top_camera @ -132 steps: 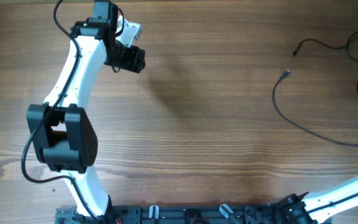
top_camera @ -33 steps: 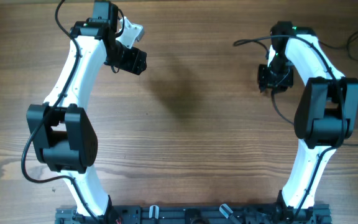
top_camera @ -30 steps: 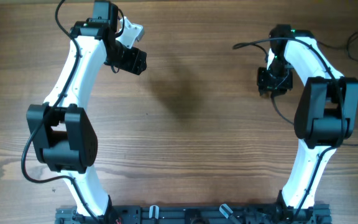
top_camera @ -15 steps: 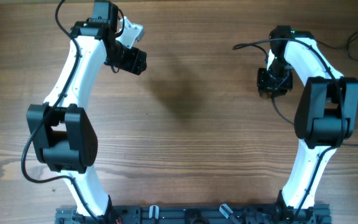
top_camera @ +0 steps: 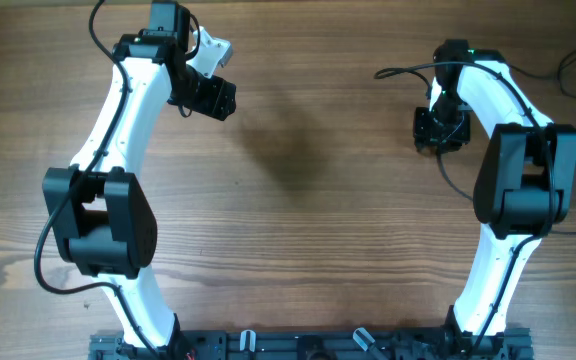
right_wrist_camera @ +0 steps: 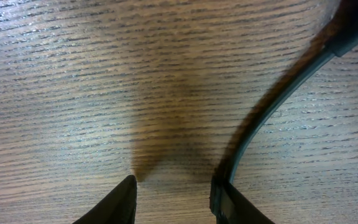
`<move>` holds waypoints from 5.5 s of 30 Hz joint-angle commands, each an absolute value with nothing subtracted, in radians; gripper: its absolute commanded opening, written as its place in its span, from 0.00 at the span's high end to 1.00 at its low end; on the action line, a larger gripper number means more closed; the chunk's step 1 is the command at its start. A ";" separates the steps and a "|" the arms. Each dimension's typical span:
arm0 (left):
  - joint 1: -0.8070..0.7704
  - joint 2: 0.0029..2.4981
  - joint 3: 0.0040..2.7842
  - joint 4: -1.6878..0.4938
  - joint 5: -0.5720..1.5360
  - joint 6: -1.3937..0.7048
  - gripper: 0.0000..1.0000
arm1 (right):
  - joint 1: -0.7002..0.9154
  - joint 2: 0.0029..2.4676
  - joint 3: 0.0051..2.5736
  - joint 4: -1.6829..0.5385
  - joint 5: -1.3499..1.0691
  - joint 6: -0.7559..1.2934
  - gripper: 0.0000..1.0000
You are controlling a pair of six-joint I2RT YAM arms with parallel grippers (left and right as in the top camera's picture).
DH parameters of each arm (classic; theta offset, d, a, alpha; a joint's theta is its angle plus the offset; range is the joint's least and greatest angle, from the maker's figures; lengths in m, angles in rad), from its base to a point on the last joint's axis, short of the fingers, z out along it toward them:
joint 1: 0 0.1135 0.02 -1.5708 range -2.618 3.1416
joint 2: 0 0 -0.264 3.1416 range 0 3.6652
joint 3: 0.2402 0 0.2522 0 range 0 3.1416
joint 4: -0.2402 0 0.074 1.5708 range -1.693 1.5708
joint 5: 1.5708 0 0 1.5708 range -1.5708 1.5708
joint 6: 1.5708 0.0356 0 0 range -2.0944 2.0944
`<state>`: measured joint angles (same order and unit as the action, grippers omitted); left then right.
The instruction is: Untangle cables
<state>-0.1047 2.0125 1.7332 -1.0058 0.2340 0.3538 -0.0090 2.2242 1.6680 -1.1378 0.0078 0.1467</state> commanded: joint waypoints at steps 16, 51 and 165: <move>-0.102 2.025 1.732 -1.003 0.265 0.369 0.25 | -0.008 2.234 1.661 -1.133 0.097 0.149 0.53; -0.102 2.025 1.732 -1.007 0.273 0.387 0.25 | -0.203 2.235 1.660 -1.134 0.117 0.157 0.53; -0.139 1.755 1.732 -0.951 -0.002 0.122 0.00 | 0.193 1.858 1.786 -1.013 0.009 0.265 0.00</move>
